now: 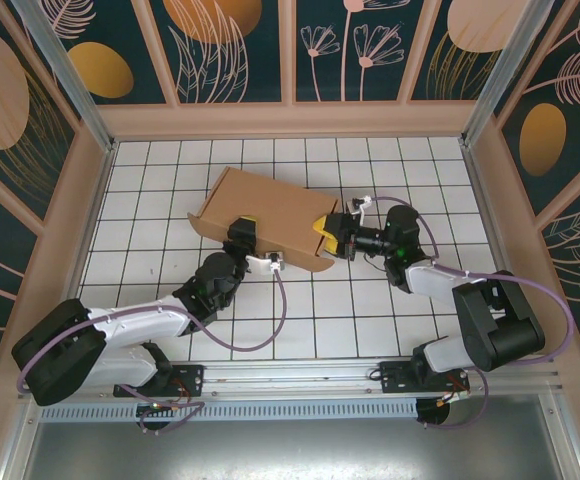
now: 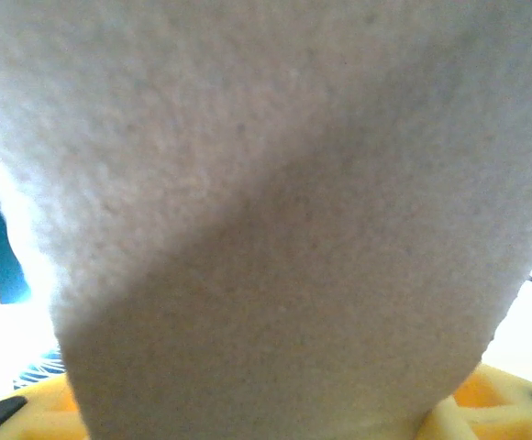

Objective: Fold the paper box

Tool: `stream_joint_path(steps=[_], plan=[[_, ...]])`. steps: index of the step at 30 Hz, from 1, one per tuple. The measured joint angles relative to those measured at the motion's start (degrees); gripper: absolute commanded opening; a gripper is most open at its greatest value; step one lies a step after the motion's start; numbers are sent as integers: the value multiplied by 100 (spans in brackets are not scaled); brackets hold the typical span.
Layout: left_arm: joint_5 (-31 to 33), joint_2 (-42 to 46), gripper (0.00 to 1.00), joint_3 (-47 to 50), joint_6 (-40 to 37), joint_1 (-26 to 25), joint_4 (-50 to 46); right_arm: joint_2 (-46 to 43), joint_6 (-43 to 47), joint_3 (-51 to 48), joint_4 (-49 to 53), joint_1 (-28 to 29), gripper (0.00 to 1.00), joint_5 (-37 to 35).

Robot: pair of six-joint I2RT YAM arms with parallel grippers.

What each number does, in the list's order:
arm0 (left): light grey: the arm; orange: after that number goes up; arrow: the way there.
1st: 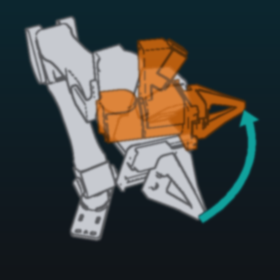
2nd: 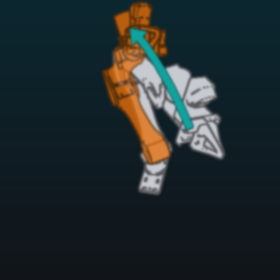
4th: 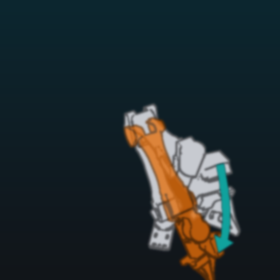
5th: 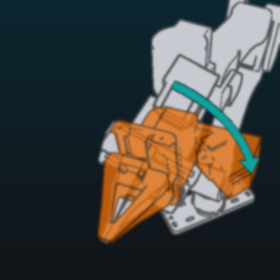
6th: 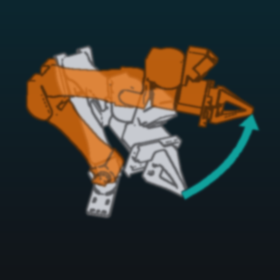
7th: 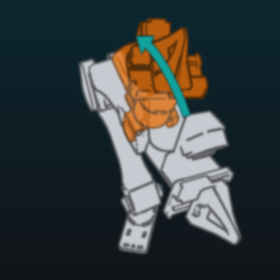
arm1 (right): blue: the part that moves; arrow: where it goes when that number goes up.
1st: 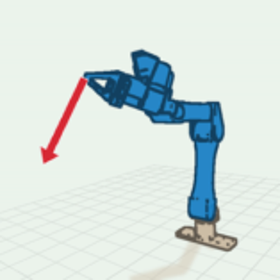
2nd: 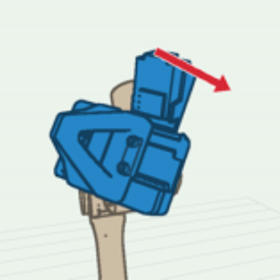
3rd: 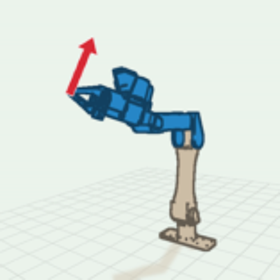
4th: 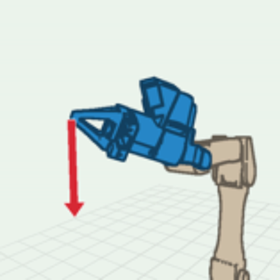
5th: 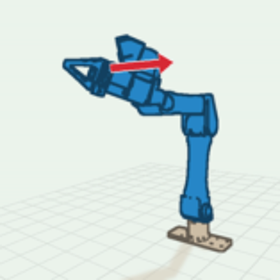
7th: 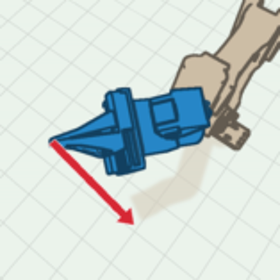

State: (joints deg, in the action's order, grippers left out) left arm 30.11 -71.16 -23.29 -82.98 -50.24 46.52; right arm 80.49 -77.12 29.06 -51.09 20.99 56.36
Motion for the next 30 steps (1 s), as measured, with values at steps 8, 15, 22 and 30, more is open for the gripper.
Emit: stream_joint_path(steps=[8, 15, 22, 30], plan=[[85, 273, 47, -7, -28, -13, -278, -299, 380, 11, 302, -52, 80, 61], [46, 678, 49, -564, 483, -13, -1996, -1152, 2039, 496, 2806, -339, 99, -957], [-382, 697, 47, -2264, 2124, -13, -5366, -2820, 3692, 839, 4896, -584, 99, -3921], [-1458, -153, 52, -4221, 3917, -13, -8802, -2811, 4760, 968, 4979, -717, 74, -4177]])
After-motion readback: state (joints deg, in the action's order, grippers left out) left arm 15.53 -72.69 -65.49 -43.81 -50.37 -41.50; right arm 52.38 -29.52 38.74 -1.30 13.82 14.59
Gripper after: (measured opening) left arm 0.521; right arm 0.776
